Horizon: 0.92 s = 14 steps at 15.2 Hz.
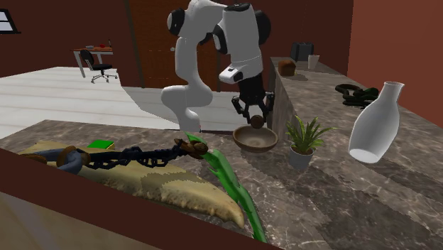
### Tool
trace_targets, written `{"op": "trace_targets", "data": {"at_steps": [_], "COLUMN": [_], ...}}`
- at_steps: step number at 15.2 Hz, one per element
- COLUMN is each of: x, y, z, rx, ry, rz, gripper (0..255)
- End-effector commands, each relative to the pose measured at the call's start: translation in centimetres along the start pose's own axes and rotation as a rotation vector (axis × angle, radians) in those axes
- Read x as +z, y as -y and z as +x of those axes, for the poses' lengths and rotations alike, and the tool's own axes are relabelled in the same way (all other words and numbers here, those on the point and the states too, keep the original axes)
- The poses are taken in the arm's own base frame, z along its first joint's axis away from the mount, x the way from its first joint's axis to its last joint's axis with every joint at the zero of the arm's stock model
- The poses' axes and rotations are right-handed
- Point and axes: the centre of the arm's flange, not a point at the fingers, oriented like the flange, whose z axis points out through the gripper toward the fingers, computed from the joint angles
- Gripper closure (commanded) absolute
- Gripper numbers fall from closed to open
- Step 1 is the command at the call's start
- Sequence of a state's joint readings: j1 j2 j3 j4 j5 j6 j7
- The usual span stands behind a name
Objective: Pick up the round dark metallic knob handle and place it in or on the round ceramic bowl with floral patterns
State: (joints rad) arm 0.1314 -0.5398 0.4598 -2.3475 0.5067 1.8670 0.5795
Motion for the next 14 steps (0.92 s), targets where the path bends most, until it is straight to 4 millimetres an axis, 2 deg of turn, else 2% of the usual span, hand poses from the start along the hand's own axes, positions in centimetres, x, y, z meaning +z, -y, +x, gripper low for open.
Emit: {"op": "trace_targets", "data": {"at_steps": [1, 5, 12, 13, 14], "x": [1.1, 3.0, 3.0, 3.0, 3.0], "y": [-0.2, -0.6, -0.6, -0.6, -0.6], "z": [0.2, 0.4, 0.4, 0.4, 0.4], "rx": [0.000, 0.000, 0.000, 0.000, 0.000], "ry": [0.000, 0.000, 0.000, 0.000, 0.000], "rz": [0.000, 0.000, 0.000, 0.000, 0.000], "gripper": [255, 255, 255, 0, 0]}}
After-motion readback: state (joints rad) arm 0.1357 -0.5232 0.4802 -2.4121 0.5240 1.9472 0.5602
